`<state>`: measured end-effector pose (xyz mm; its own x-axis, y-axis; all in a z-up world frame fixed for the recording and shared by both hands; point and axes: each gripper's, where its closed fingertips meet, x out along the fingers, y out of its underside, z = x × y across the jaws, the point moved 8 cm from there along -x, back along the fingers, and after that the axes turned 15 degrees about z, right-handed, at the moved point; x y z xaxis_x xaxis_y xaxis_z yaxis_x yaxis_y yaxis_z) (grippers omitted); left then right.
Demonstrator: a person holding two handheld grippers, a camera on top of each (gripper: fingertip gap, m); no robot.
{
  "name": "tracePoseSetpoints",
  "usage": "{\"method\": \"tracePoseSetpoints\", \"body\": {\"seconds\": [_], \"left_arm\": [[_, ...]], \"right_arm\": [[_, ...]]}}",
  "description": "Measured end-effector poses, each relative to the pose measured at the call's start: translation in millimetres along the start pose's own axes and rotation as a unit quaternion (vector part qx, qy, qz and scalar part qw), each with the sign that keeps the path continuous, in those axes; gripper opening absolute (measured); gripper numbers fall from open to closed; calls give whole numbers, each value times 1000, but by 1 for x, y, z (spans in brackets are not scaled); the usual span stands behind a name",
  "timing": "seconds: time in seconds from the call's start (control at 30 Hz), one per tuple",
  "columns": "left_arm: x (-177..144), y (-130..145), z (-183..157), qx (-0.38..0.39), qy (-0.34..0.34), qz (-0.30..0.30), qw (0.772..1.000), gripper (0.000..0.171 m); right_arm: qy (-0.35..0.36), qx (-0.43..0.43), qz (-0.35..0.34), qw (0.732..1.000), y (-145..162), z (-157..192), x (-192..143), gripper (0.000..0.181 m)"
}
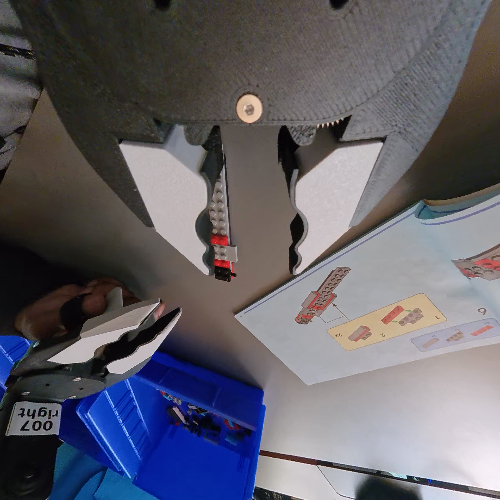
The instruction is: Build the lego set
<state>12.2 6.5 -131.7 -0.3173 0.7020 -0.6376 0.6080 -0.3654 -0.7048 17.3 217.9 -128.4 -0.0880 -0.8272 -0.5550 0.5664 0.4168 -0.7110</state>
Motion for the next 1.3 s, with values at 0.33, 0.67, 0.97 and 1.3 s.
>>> {"method": "tracePoseSetpoints", "body": {"seconds": [0.33,0.67,0.97,1.3], "left_arm": [[1,-1,2,-8,-3,1,1000,53],[1,-2,4,-14,-25,-6,1000,53],[1,-19,0,-7,8,-38,999,52],[127,-224,-83,222,16,216,951,46]], "right_arm": [[-8,-2,6,1000,0,1,1,22],[-22,-7,8,1000,1,3,1,22],[-30,-17,13,999,2,6,1,21],[-1,-72,37,997,5,18,7,21]]}}
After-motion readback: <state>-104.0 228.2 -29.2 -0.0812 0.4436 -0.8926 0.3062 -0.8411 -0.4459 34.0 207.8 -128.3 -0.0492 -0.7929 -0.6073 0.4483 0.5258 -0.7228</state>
